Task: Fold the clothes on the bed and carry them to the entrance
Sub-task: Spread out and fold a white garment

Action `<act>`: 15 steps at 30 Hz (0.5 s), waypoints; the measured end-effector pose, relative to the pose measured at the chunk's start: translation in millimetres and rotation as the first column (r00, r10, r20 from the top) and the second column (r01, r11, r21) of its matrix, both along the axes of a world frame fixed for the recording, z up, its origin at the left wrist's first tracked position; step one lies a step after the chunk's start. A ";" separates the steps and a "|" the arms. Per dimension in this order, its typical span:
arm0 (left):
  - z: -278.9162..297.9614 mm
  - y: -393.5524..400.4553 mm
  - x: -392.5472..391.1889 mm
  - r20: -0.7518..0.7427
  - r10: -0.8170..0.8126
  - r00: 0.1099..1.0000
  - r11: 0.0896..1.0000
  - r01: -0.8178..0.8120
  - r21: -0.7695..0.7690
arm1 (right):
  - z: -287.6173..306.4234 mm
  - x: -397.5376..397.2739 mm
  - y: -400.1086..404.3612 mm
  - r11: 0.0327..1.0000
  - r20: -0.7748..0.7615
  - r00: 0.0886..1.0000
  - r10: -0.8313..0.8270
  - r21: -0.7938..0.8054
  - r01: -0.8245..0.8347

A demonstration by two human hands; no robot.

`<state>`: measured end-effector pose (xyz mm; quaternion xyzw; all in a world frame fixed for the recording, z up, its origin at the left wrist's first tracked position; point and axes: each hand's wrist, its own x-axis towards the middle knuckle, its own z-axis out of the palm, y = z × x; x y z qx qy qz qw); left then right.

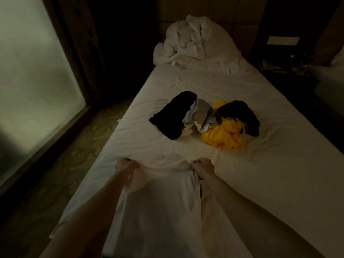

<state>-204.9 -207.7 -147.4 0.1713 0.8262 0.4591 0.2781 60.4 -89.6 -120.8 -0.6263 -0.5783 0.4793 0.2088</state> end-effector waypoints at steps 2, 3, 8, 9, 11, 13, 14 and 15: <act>18.6 -0.5 11.0 -0.051 -0.042 0.998 0.996 0.038 -0.078 | -11.1 -2.4 4.3 0.999 0.045 0.998 0.033 0.007 -0.034; 23.1 1.1 13.7 -0.075 -0.074 0.994 0.992 0.066 -0.104 | -16.3 -2.8 6.2 0.998 0.060 0.997 0.055 0.007 -0.055; 36.8 18.3 20.7 -0.214 -0.263 0.941 0.948 0.211 -0.240 | -21.9 1.2 12.3 0.993 0.081 0.990 0.118 0.018 -0.120; 39.1 23.5 21.6 -0.239 -0.314 0.919 0.931 0.249 -0.267 | -19.8 4.0 14.6 0.992 0.081 0.989 0.124 0.026 -0.127; 43.6 35.1 26.3 -0.296 -0.379 0.877 0.911 0.296 -0.287 | -13.7 12.2 21.4 0.990 0.085 0.988 0.132 0.041 -0.136; 52.0 45.9 41.1 -0.364 -0.421 0.831 0.899 0.331 -0.286 | -5.8 24.7 29.7 0.984 0.135 0.979 0.154 0.072 -0.164; 56.7 51.7 51.3 -0.401 -0.448 0.799 0.888 0.348 -0.300 | -1.7 32.4 34.3 0.977 0.192 0.967 0.168 0.101 -0.189; 61.5 57.6 62.4 -0.434 -0.478 0.764 0.874 0.365 -0.321 | 2.6 41.1 39.7 0.966 0.255 0.950 0.179 0.135 -0.218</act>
